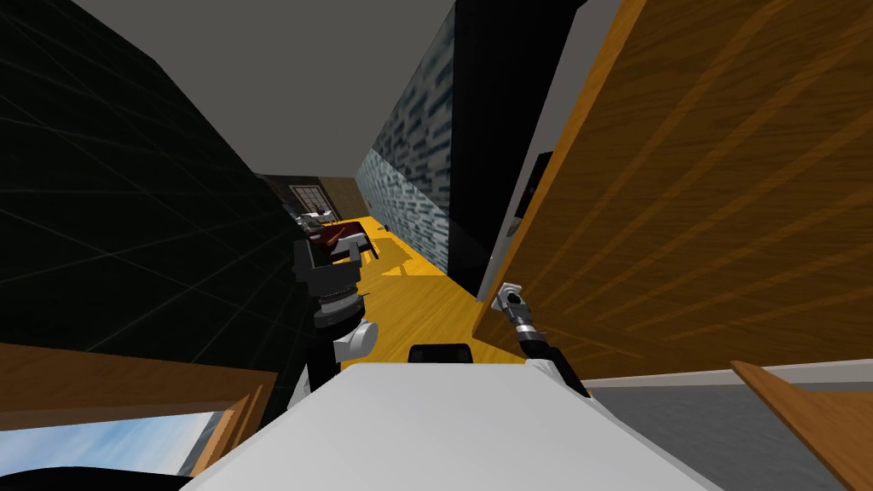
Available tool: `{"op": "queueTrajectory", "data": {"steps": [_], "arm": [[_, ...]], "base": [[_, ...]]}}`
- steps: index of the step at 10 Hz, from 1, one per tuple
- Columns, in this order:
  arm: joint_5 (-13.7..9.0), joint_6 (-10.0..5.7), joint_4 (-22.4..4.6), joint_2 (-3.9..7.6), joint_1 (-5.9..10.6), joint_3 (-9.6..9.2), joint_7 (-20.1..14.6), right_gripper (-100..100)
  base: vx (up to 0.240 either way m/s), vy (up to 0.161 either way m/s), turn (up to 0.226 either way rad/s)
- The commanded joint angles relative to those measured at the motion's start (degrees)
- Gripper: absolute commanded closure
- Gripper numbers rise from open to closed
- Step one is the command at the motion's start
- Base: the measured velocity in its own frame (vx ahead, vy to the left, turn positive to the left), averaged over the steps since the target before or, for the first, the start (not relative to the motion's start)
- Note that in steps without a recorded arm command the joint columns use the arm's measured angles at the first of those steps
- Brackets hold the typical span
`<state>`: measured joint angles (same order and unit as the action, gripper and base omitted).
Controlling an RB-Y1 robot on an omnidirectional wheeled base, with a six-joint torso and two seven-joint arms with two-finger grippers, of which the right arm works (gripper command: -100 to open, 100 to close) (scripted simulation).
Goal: Pull the door open
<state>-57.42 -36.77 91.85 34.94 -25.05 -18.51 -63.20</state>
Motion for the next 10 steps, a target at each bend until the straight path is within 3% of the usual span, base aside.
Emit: {"op": "queueTrajectory", "data": {"steps": [1,5,10], "arm": [[0.63,0.22,1.24,0.37,-0.69,-1.71,-0.65,100],[1.46,-0.94,2.02,1.5,-1.91,-2.8,-1.63,100],[3.4,-3.63,3.84,4.13,-4.75,-5.34,-3.94,100]], "base": [[-0.015,-0.002,0.025],[-0.014,-0.005,0.003],[-0.069,-0.032,0.001]]}}
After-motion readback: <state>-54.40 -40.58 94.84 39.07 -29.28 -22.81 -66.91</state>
